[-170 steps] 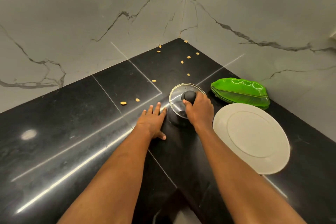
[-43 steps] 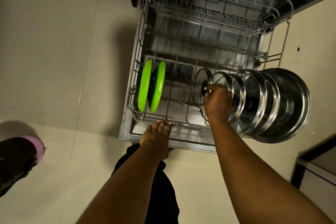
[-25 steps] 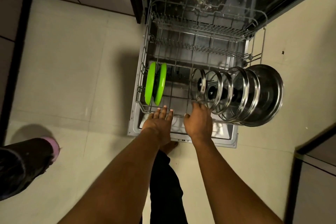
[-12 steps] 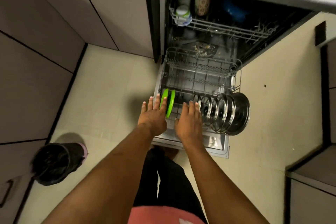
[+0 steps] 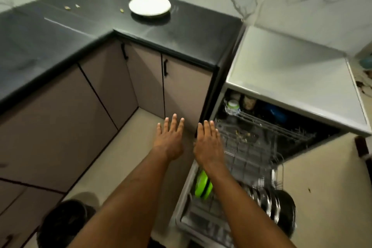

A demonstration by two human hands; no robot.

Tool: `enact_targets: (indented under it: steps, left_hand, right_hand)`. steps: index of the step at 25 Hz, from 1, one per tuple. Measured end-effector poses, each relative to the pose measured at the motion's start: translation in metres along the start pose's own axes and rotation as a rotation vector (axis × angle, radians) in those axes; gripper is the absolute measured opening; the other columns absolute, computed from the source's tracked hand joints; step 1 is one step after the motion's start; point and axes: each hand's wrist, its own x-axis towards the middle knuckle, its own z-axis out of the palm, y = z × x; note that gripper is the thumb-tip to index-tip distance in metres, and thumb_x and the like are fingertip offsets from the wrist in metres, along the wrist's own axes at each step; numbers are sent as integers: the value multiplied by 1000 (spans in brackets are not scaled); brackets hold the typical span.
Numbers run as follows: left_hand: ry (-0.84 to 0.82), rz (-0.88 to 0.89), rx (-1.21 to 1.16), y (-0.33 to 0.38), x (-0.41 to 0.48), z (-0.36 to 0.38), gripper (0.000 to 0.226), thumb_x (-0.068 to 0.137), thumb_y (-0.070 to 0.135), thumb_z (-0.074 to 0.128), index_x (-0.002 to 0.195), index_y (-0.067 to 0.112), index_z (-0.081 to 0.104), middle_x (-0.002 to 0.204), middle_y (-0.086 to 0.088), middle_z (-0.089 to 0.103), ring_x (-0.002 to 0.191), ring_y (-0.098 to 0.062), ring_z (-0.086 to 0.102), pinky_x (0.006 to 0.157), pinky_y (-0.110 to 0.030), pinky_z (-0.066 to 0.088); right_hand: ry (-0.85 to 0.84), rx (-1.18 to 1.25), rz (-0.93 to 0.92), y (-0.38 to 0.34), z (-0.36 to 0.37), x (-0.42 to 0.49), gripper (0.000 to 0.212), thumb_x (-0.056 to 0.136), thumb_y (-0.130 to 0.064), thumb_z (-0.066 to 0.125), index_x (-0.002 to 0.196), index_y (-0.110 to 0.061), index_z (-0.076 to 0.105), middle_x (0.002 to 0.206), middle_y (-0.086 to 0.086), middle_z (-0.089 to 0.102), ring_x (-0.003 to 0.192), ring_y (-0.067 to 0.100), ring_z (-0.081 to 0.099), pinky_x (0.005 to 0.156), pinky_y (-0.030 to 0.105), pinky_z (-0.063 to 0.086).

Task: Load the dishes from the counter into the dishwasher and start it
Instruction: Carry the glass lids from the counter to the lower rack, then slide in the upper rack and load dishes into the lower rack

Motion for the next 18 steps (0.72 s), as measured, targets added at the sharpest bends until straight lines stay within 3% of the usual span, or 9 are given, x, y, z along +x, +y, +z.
enact_targets:
  steps: [7, 11, 18]
  left_hand:
    - [192, -64, 5, -150, 43, -104, 81, 99, 28, 44, 156, 20, -12, 162, -9, -22, 150, -34, -15, 121, -54, -3]
    - [221, -97, 16, -227, 67, -152, 84, 98, 31, 47, 156, 20, -13, 162, -10, -23, 149, -34, -15, 121, -54, -3]
    - [195, -103, 4, -284, 111, -178, 84, 98, 30, 47, 156, 20, -14, 161, -9, -23, 149, -34, -17, 121, -54, -4]
  right_hand:
    - [152, -19, -119, -137, -56, 125, 70, 96, -27, 49, 154, -9, 14, 161, 15, 9, 150, 29, 0, 120, 41, 5]
    - [238, -6, -156, -205, -72, 185, 70, 96, -28, 49, 154, -11, 14, 161, 13, 10, 150, 27, 0, 121, 39, 5]
    - [230, -17, -193, -254, -59, 254, 70, 96, -24, 50, 154, -12, 14, 161, 14, 10, 150, 28, 1, 121, 41, 5]
